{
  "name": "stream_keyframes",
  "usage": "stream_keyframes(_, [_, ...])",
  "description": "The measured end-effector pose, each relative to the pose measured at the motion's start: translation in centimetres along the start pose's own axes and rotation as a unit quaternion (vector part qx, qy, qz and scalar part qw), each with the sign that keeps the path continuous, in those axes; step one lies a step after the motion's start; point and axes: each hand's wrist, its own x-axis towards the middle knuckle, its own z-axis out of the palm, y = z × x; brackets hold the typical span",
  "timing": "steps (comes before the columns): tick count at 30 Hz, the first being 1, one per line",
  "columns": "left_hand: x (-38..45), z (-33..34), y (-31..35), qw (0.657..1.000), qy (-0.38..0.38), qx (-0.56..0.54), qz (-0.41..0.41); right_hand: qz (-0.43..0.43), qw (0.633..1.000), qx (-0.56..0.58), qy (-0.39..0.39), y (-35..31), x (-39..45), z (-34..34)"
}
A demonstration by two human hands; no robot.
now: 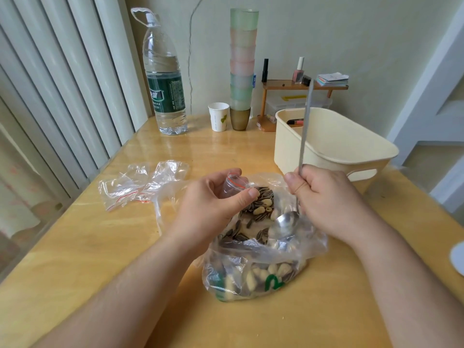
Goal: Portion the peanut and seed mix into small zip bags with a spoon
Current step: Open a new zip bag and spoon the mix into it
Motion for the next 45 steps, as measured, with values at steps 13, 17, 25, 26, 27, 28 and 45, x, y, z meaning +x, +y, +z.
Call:
stream_keyframes(13, [0.0, 0.4, -0.2, 1.000, 0.009, 0.002, 0.004, 0.081, 0.985, 0.150, -0.024, -2.7, -1.0, 2.0])
stream_keyframes(17, [-0.2, 0.2, -0.1, 1.000, 0.015, 0.010, 0.005, 0.088, 0.994, 0.068, -0.003, -1.6, -0.5, 1.6])
stream_keyframes(25, [-0.5, 1.2, -0.1, 1.000, -0.015, -0.009, -0.007, 0.086, 0.994, -0.069, 0.026, -0.6, -0.1, -0.6])
stream_keyframes(26, [-0.6, 1.4, -0.1, 1.000, -0.019, -0.004, -0.005, 0.081, 0.994, -0.067, 0.016, -0.8, -0.2, -0.4])
stream_keyframes(27, [-0.7, 1.5, -0.1, 1.000, -0.022, 0.002, -0.001, 0.078, 0.995, -0.062, 0.008, -0.9, -0.3, -0.1])
stream_keyframes(28, [-0.8, 1.6, -0.1, 1.000, -0.023, 0.008, 0.002, 0.073, 0.996, -0.057, 0.005, -0.9, -0.3, 0.0])
stream_keyframes(45, [-0.6, 1.8, -0.4, 1.000, -0.005, 0.003, -0.019, 0.021, 0.998, -0.028, 0.044, -0.3, -0.2, 0.9])
